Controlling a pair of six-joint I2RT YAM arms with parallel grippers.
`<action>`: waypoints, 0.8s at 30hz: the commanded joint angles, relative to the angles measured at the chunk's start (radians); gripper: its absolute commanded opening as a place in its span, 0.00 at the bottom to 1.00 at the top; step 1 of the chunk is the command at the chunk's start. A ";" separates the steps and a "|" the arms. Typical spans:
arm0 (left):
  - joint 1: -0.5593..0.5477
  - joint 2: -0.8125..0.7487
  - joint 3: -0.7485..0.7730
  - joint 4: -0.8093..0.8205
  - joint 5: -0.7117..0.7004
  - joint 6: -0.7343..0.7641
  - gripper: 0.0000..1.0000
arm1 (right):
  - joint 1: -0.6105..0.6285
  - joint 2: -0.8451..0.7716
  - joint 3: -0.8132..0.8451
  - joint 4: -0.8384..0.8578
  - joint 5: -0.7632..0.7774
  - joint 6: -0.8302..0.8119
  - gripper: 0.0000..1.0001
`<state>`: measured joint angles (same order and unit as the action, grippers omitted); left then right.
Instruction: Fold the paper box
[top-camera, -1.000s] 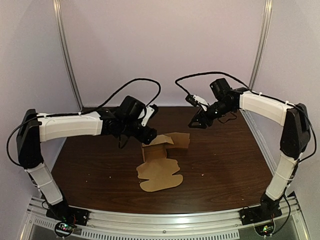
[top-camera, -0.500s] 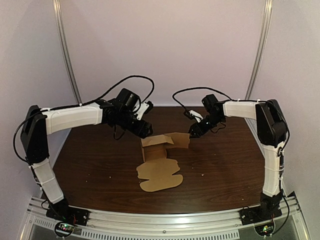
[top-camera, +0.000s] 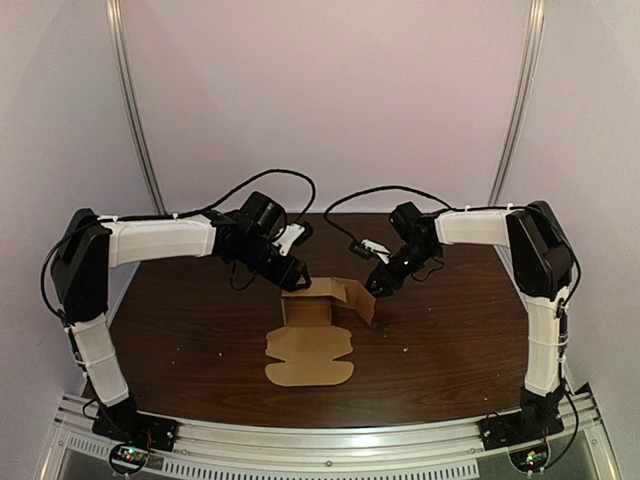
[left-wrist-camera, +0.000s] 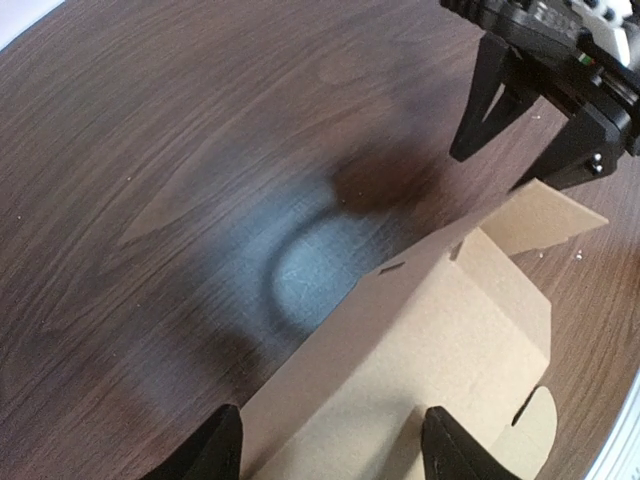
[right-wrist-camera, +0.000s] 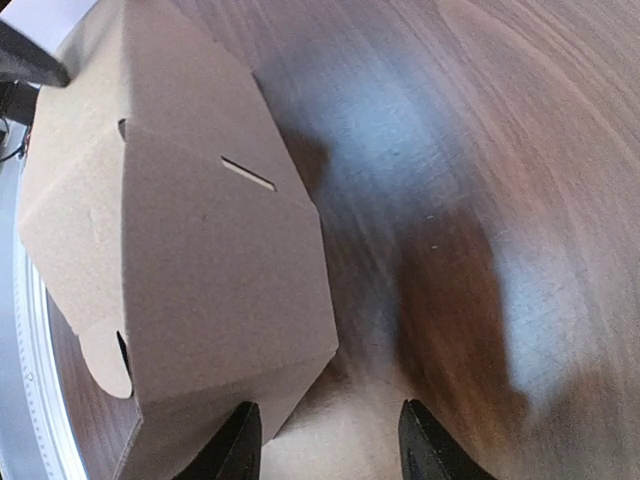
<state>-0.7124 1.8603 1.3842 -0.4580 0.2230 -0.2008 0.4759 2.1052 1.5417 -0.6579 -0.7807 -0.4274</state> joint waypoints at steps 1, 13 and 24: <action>-0.002 -0.013 -0.045 0.029 0.038 -0.027 0.64 | 0.025 -0.071 -0.029 -0.056 -0.047 -0.065 0.48; 0.005 -0.145 -0.088 -0.046 -0.029 -0.013 0.68 | 0.027 -0.172 -0.122 -0.135 -0.003 -0.103 0.49; 0.025 -0.160 -0.195 -0.033 0.066 -0.099 0.65 | 0.087 -0.196 -0.176 -0.165 0.046 -0.162 0.53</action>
<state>-0.6926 1.7035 1.2430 -0.5068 0.2535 -0.2539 0.5297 1.9411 1.3930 -0.7967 -0.7639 -0.5552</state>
